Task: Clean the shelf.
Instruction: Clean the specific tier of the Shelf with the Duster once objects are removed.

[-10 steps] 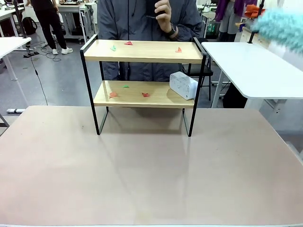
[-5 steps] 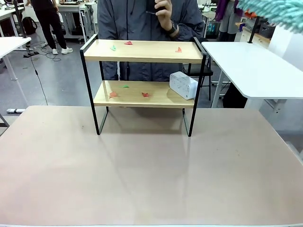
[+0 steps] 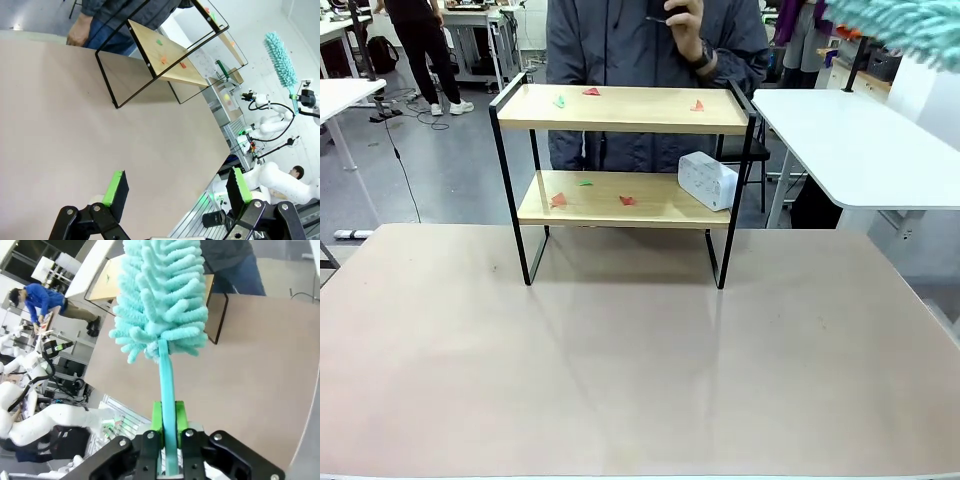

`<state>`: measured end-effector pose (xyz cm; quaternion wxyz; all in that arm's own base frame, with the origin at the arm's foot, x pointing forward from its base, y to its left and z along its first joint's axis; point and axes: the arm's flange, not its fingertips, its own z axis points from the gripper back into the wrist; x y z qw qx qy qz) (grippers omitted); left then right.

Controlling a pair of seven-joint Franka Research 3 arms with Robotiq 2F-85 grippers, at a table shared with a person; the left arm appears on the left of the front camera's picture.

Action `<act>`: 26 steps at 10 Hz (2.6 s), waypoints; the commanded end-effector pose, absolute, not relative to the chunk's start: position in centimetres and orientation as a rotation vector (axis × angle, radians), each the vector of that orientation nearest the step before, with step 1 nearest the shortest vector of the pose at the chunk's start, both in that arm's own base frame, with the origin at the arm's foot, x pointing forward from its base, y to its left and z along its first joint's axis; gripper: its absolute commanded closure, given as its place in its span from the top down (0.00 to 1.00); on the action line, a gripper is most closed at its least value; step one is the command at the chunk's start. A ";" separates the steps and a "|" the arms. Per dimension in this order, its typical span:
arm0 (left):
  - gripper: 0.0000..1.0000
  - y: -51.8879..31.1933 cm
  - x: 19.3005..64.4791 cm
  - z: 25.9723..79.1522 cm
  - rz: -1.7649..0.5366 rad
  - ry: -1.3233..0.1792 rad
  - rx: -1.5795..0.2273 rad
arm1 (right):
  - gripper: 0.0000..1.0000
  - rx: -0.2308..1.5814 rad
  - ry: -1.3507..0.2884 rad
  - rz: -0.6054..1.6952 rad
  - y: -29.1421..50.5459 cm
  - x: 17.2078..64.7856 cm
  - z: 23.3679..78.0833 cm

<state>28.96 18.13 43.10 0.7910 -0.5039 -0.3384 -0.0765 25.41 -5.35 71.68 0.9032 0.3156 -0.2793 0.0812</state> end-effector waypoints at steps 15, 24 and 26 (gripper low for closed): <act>1.00 18.0 29.0 43.2 -0.178 -0.758 -1.095 | 0.12 0.175 -0.508 0.063 19.0 33.0 67.4; 1.00 18.0 29.0 43.2 -0.178 -0.758 -1.095 | 0.12 0.145 -0.481 0.131 27.8 36.6 66.3; 1.00 18.0 29.0 43.2 -0.178 -0.758 -1.095 | 0.12 0.132 -0.483 0.189 30.6 37.7 66.8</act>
